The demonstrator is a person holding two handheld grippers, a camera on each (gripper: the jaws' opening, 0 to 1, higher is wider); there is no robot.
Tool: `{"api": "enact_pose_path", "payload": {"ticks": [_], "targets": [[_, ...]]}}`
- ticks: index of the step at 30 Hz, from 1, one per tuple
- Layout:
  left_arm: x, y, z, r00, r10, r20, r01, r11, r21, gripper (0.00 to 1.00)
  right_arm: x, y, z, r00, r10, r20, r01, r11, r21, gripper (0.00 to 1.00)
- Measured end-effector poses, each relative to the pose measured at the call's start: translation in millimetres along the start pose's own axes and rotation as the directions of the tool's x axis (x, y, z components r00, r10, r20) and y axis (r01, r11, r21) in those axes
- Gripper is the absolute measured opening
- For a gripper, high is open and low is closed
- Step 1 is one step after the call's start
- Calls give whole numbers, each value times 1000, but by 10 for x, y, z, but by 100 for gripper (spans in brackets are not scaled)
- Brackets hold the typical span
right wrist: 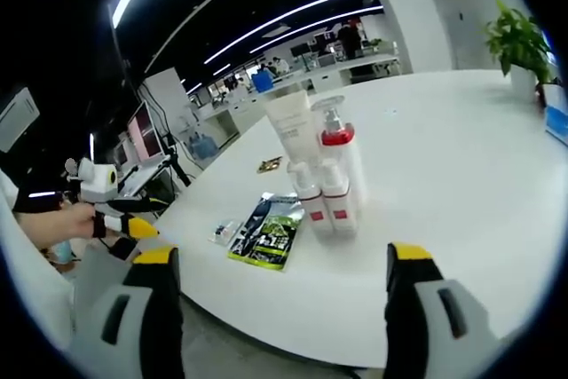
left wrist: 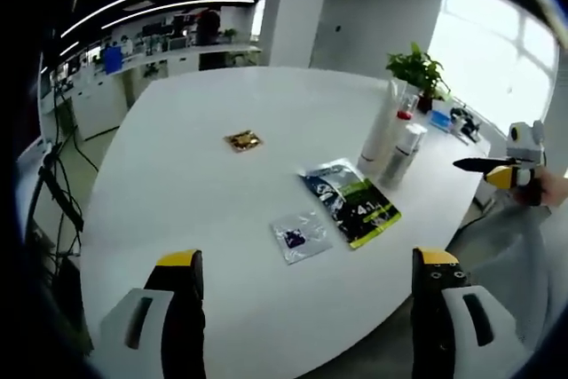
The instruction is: Arrange the skincare products in the storage area until every visible bottle or jar stands upright without overlapping.
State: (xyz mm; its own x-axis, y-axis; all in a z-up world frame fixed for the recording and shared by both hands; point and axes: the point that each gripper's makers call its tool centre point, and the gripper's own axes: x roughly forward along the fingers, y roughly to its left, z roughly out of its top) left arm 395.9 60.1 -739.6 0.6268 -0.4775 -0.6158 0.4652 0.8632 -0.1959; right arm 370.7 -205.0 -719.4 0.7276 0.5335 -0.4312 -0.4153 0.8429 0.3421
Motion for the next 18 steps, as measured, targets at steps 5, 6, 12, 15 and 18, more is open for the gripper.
{"api": "enact_pose_path", "payload": {"ticks": [5, 6, 12, 15, 18], "targets": [[54, 29, 24, 1000, -6, -22, 7, 1000, 25, 96, 4, 1, 3, 1000, 0, -4, 0, 1000, -3, 97], [64, 37, 33, 1000, -7, -25, 8, 1000, 29, 96, 7, 2, 2, 1000, 1, -5, -1, 1000, -4, 97], [138, 123, 125, 999, -6, -32, 7, 999, 32, 95, 16, -2, 6, 1000, 1, -6, -1, 1000, 0, 97], [181, 166, 168, 999, -5, -37, 6, 999, 35, 95, 17, -7, 6, 1000, 1, -7, 0, 1000, 4, 97], [244, 191, 200, 999, -10, -52, 13, 999, 44, 95, 23, -20, 1, 1000, 1, -9, -1, 1000, 10, 97]]}}
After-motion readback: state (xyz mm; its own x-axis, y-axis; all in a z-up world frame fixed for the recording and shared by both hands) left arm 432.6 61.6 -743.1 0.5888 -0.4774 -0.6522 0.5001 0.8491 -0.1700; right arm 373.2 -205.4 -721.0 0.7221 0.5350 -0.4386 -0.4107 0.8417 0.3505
